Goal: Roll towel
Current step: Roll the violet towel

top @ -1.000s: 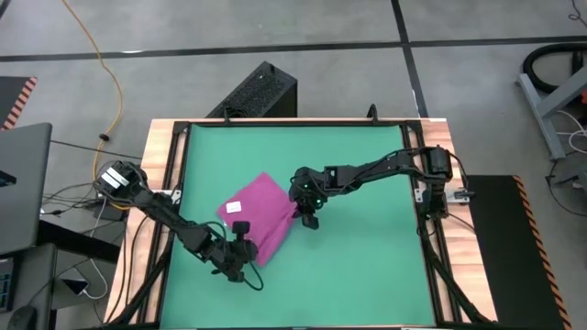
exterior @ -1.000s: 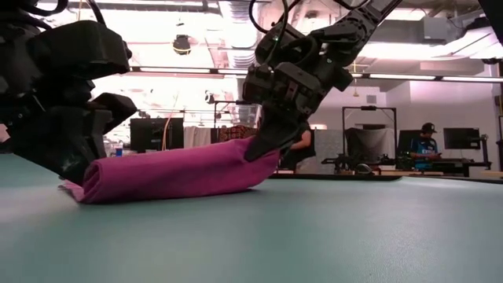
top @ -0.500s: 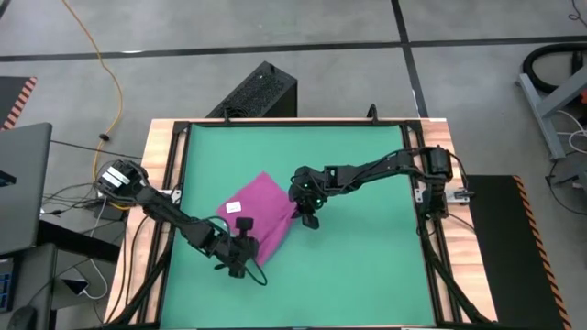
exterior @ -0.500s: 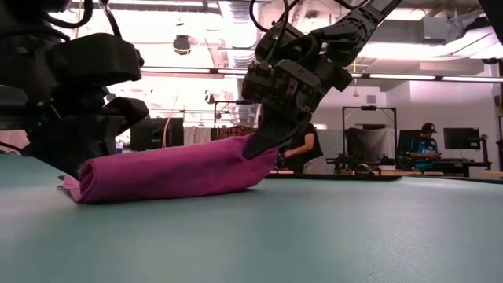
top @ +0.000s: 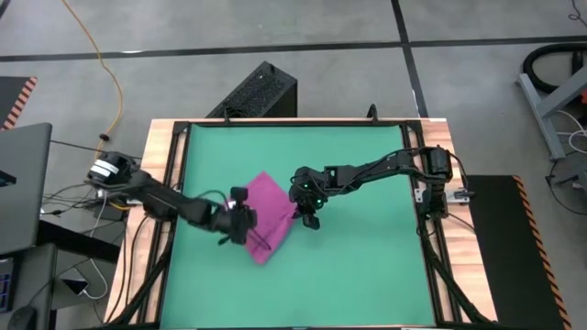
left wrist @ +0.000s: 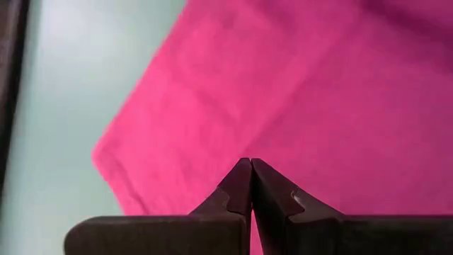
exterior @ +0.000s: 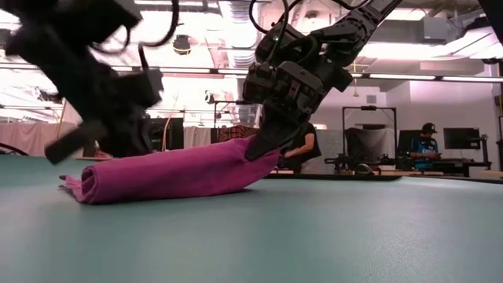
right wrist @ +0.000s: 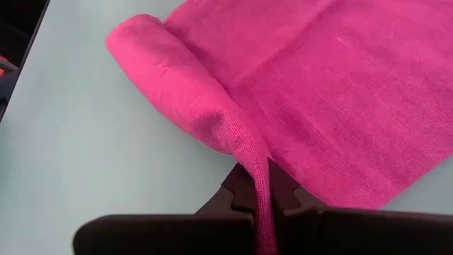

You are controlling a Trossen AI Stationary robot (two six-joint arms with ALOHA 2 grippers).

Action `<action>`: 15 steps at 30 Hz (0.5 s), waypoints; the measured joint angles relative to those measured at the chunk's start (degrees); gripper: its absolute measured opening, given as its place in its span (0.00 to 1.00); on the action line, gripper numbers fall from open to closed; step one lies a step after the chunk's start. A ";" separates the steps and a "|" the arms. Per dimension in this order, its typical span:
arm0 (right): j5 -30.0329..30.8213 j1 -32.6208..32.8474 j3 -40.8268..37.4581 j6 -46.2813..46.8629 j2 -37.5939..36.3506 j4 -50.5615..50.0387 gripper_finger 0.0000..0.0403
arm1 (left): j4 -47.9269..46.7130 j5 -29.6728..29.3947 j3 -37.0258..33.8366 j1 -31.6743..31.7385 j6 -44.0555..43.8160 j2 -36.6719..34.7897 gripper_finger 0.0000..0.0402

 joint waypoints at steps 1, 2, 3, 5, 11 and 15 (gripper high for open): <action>0.02 0.02 0.00 -0.02 0.00 -0.02 0.03 | 2.88 0.78 -1.35 1.88 1.67 0.00 0.00; 0.04 0.02 0.00 0.00 0.00 0.00 0.03 | 5.50 1.69 -2.33 3.85 3.37 0.00 0.00; 0.14 0.06 0.00 0.00 0.00 0.03 0.03 | 7.15 2.63 -2.95 5.74 4.95 0.00 0.00; 0.38 0.10 0.00 0.00 0.00 0.17 0.03 | 7.42 5.36 -3.21 9.25 7.44 0.00 0.00; 0.44 0.24 0.00 0.35 0.00 0.33 0.03 | 8.02 16.86 -3.21 17.08 12.30 0.13 0.00; 0.46 0.79 0.00 0.64 0.00 0.67 0.03 | 9.59 20.61 -3.21 19.92 15.55 0.15 0.00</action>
